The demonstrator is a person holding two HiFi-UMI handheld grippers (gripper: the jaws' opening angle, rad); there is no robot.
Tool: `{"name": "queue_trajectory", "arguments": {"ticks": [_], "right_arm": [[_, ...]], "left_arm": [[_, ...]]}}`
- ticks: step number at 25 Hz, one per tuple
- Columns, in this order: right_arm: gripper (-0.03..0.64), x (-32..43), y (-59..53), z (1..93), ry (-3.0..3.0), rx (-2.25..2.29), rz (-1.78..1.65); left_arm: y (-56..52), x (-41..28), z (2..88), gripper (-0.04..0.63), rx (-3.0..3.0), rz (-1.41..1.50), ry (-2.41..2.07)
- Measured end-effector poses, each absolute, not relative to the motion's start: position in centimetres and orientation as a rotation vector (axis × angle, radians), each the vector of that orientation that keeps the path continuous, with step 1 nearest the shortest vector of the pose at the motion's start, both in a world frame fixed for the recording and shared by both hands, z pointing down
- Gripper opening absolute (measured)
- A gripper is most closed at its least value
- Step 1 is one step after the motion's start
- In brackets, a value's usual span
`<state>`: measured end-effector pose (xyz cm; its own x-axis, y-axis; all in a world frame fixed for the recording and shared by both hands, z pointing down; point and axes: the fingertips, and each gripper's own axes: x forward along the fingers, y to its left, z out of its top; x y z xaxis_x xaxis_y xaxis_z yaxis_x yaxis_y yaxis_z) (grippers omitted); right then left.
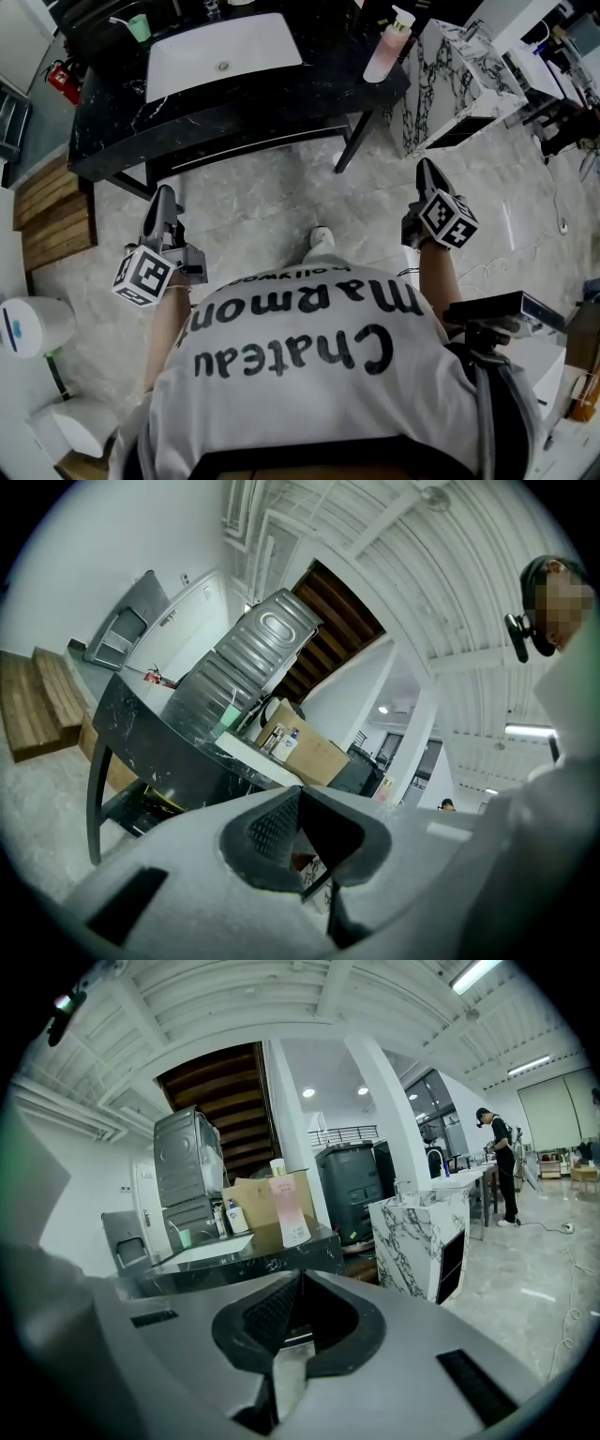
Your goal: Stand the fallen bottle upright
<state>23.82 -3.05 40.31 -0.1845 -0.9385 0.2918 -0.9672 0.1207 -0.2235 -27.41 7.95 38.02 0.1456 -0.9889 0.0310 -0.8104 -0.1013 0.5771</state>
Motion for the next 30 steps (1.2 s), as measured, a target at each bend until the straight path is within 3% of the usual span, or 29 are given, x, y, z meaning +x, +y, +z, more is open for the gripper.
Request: {"name": "queue_trajectory", "arguments": {"ticks": [30], "right_arm": [[0.017, 26.1, -4.2, 41.5, -2.284, 2.009, 0.635]], "left_arm": [[5.6, -26.1, 38.3, 0.014, 1.977, -0.507, -1.708]]}}
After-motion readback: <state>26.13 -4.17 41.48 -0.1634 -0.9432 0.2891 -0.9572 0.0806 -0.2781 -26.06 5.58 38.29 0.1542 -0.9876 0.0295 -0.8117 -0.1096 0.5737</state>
